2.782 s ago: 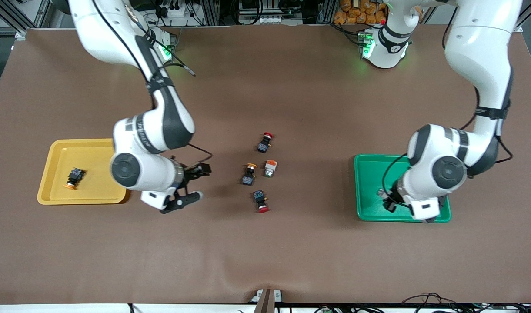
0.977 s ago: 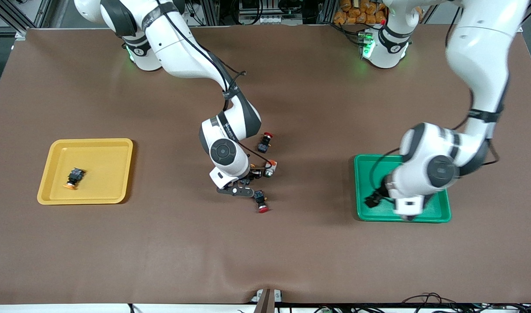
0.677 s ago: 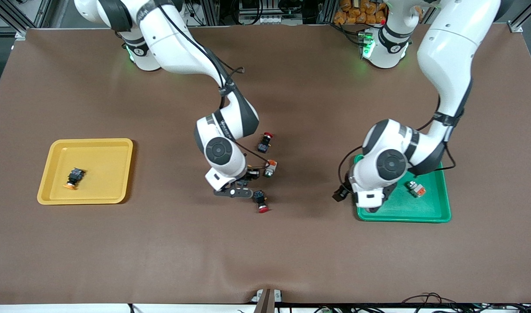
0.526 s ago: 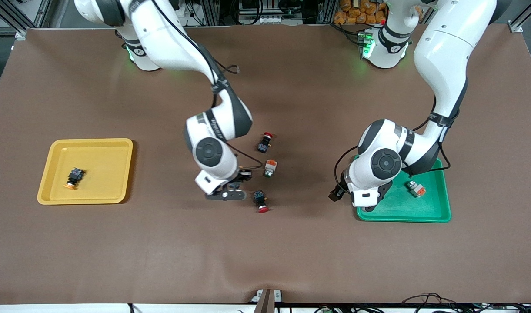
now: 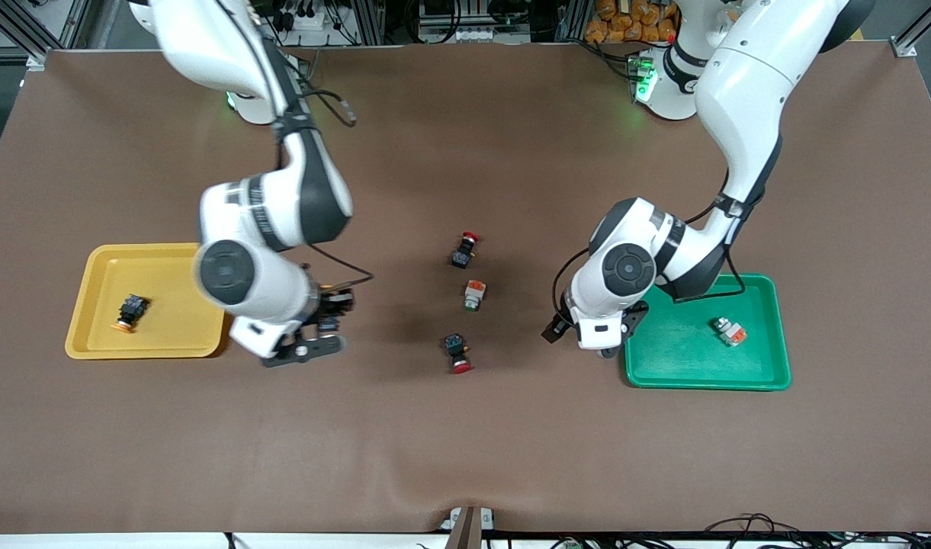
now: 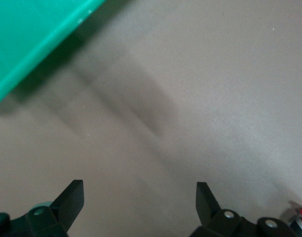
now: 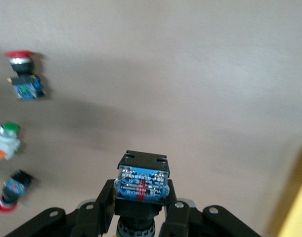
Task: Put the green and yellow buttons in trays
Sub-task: 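Place the yellow button in the yellow tray while the left gripper grasps a green button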
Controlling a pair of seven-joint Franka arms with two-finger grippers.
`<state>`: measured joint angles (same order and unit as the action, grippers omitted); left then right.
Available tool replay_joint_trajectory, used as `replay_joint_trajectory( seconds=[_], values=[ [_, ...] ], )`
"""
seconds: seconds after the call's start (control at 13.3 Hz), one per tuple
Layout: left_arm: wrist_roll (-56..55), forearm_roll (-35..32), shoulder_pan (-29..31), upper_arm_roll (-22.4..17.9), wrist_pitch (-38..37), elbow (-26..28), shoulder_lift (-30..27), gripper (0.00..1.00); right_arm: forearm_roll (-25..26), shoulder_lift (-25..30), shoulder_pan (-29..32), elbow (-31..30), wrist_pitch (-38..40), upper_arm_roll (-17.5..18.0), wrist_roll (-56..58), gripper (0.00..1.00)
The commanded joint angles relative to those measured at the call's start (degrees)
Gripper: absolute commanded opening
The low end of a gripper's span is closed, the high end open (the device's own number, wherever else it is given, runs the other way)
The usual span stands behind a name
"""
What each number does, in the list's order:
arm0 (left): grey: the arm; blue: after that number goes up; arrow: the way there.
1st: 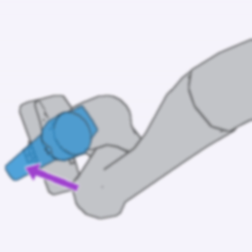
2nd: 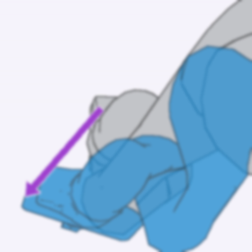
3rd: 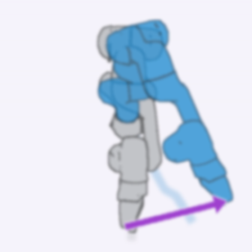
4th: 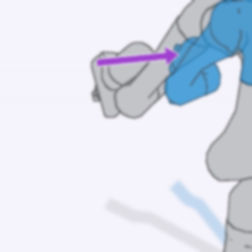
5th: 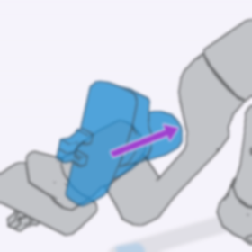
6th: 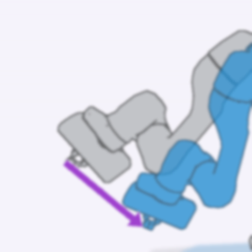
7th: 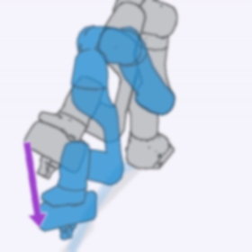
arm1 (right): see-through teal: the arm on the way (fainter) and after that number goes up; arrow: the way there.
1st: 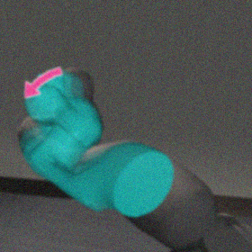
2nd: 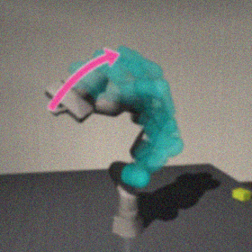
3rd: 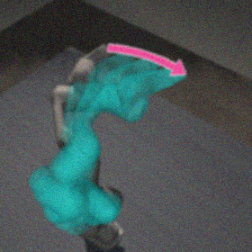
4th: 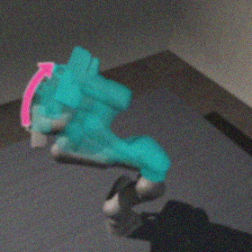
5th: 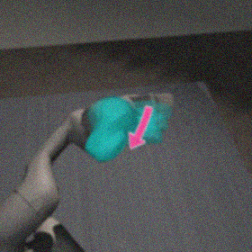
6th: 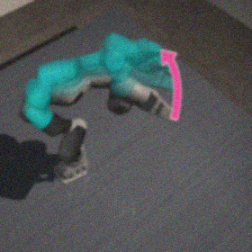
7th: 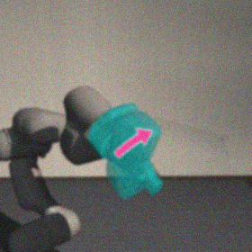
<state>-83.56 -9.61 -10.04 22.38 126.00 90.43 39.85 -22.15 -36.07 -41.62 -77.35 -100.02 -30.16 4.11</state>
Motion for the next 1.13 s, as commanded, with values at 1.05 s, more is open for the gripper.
replay_joint_trajectory(
  seconds=[1.05],
  values=[
    [11.47, -11.66, -18.17, -3.75, 9.44, -8.52, 9.37, 1.0, 1.41, -1.98, 31.06, -4.38, 1.58, 1.06, 45.88, 0.12]
  ],
)
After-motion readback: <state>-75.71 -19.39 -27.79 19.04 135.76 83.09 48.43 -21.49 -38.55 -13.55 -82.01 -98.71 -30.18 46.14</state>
